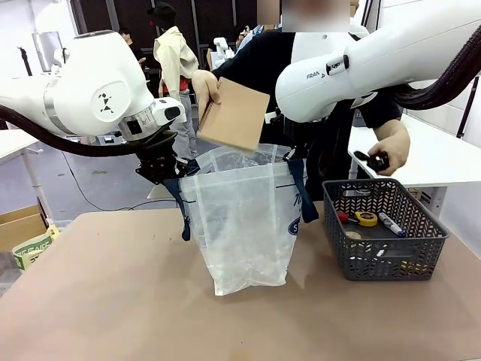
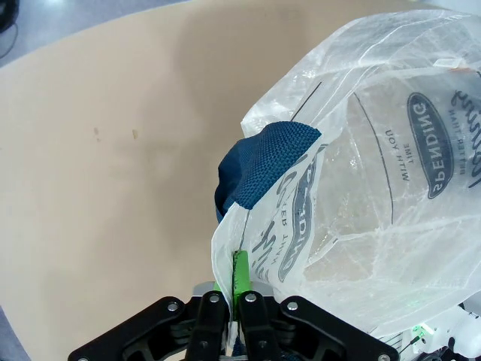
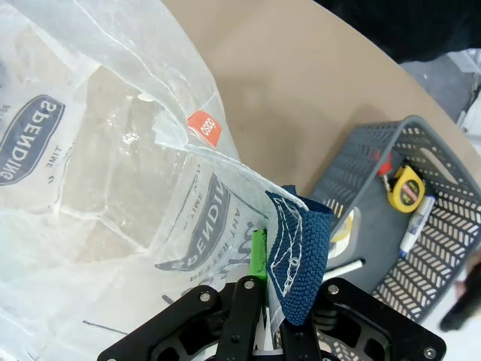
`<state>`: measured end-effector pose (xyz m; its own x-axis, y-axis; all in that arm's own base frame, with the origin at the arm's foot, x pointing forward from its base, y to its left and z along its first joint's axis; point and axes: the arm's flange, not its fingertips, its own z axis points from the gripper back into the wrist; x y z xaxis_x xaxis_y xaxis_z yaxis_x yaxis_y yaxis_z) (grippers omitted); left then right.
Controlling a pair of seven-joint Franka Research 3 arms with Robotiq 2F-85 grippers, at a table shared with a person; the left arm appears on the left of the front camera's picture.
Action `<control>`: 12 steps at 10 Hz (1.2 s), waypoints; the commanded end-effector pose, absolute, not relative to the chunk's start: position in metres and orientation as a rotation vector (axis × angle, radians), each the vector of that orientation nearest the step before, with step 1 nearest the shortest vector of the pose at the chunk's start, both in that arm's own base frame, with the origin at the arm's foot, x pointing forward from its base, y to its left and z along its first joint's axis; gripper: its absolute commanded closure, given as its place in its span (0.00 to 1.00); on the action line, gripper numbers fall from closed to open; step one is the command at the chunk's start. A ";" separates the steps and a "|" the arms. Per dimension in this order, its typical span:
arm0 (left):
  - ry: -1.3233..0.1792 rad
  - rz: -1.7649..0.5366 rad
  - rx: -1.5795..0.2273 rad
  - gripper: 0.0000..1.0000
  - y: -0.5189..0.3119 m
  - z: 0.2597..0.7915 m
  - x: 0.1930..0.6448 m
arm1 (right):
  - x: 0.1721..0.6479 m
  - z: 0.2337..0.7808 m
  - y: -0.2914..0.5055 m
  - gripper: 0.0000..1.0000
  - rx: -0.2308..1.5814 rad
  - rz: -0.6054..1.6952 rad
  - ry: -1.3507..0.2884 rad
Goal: Transfer purchased items from the store into the shopping bag.
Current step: Move the Reusable shopping bag to the right side of the table.
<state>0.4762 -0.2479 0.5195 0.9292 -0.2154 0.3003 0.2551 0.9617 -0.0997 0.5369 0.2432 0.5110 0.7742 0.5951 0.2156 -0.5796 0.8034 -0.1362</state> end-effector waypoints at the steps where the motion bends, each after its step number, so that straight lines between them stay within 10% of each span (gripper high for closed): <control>1: -0.296 -0.227 -0.137 1.00 -0.246 0.520 0.473 | 0.537 0.510 0.241 1.00 -0.065 0.635 -0.253; 12: -0.296 -0.227 -0.137 1.00 -0.246 0.520 0.473 | 0.537 0.510 0.241 1.00 -0.065 0.635 -0.253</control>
<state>0.4762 -0.2479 0.5195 0.9292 -0.2153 0.3004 0.2551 0.9618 -0.0997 0.5369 0.2432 0.5110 0.7742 0.5951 0.2156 -0.5796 0.8034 -0.1362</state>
